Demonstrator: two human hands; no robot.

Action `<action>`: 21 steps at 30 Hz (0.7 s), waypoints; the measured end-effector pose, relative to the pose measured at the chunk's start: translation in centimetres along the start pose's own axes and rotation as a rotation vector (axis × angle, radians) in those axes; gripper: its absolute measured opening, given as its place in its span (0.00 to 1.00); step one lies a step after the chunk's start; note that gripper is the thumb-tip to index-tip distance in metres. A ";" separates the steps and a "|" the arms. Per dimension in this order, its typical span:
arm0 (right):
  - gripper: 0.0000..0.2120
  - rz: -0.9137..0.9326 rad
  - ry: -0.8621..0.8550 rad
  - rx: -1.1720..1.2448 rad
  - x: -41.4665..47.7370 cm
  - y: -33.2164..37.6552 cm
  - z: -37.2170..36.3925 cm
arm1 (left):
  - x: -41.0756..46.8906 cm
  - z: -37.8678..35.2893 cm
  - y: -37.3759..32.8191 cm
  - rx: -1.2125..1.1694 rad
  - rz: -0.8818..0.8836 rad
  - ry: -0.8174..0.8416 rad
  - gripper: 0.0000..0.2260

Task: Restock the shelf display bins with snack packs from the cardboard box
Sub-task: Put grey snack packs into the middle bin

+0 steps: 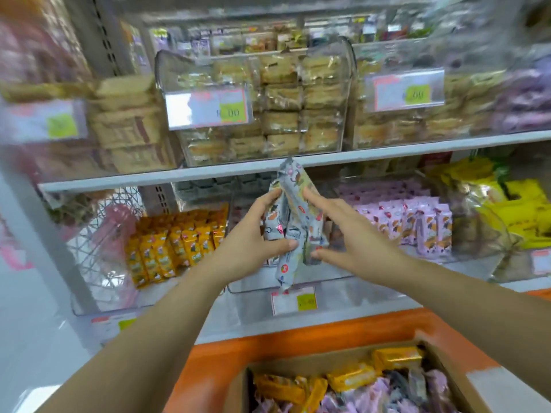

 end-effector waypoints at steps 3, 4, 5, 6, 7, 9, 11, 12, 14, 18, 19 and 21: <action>0.43 -0.028 0.075 -0.045 1.6 -1.6 -1.0 | 1.3 -0.1 1.6 0.054 0.055 0.031 0.39; 0.43 -0.040 0.118 -0.047 1.9 -2.1 -1.5 | 1.6 -0.1 2.3 0.068 0.097 0.055 0.39; 0.43 -0.055 0.168 -0.040 2.2 -2.6 -2.1 | 1.9 -0.2 3.0 0.082 0.144 0.091 0.38; 0.42 -0.071 0.227 -0.029 2.4 -3.1 -2.7 | 2.2 -0.2 3.7 0.096 0.193 0.141 0.38; 0.42 -0.085 0.287 -0.021 2.6 -3.5 -3.4 | 2.4 -0.3 4.3 0.120 0.246 0.202 0.37; 0.38 -0.117 0.375 -0.010 2.8 -4.1 -4.6 | 2.7 -0.9 5.5 0.202 0.354 0.352 0.36; 0.35 -0.143 0.408 0.025 3.2 -4.3 -5.1 | 2.9 -1.5 6.2 0.263 0.412 0.471 0.34; 0.34 -0.150 0.416 0.044 3.3 -4.4 -5.1 | 3.0 -1.8 6.4 0.259 0.423 0.503 0.31; 0.31 -0.157 0.437 0.073 3.6 -4.5 -5.0 | 3.3 -2.2 6.7 0.212 0.431 0.539 0.27; 0.31 -0.191 0.455 0.084 3.7 -5.0 -4.8 | 3.3 -2.7 7.6 0.236 0.444 0.576 0.28; 0.32 -0.195 0.458 0.107 3.6 -5.1 -4.9 | 3.2 -2.8 7.7 0.249 0.435 0.573 0.28; 0.32 -0.210 0.459 0.211 3.4 -5.4 -4.9 | 3.1 -2.9 7.8 0.207 0.430 0.557 0.29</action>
Point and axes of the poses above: each hand's wrist, its own x-axis towards the middle knuckle, its own z-axis out of the back of the hand, y = z × x, the point moved 5 cm from there along x, towards the middle knuckle, and after that the axes turned 13 degrees about y, right-handed, at the moved point
